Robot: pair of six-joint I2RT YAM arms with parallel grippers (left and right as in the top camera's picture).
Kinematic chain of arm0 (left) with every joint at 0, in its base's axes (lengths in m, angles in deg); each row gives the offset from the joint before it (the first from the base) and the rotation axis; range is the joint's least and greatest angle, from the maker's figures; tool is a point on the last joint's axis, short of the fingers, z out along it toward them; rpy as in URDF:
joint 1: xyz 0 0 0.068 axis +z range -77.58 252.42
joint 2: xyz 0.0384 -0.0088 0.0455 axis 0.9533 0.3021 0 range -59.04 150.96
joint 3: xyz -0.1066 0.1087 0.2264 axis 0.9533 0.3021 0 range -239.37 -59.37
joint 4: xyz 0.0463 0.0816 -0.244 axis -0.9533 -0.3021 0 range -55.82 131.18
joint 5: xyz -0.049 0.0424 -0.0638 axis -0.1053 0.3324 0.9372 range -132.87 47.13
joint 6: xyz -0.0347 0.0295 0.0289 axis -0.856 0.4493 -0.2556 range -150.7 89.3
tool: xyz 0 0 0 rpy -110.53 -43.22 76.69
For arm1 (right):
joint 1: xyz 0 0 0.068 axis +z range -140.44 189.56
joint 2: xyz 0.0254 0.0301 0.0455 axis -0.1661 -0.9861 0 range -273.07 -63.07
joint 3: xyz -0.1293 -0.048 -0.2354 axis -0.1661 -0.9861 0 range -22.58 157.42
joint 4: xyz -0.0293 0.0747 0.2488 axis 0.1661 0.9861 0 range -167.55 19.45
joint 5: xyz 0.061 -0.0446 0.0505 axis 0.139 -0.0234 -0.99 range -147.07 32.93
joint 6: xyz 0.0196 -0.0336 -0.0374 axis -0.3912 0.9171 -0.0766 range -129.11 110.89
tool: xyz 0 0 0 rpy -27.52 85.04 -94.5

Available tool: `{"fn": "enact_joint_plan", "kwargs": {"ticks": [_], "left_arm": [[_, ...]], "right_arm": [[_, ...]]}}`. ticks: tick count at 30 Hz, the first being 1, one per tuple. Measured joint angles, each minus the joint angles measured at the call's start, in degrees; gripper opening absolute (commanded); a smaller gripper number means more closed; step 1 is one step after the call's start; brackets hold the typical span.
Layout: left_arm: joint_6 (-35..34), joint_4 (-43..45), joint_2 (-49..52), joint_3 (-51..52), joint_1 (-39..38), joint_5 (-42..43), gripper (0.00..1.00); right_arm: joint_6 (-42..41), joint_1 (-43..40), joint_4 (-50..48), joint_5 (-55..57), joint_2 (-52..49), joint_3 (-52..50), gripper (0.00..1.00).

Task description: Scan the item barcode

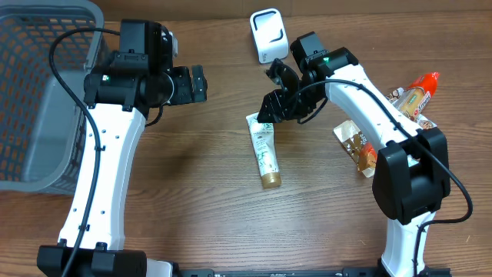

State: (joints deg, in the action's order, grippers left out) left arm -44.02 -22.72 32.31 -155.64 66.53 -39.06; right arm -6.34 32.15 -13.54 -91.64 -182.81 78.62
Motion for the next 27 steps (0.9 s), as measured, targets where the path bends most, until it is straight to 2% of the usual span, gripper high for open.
{"fn": "enact_joint_plan", "kwargs": {"ticks": [13, 27], "left_arm": [[0.0, 0.02, 0.0, 0.0, -0.02, 0.0, 1.0], [-0.02, 0.0, 0.0, 0.0, -0.02, 0.0, 1.0]], "right_arm": [[-0.17, 0.0, 3.82, 2.69, 0.0, 0.0, 0.74], [0.02, 0.0, -0.44, 4.94, 0.0, -4.92, 0.82]]}}
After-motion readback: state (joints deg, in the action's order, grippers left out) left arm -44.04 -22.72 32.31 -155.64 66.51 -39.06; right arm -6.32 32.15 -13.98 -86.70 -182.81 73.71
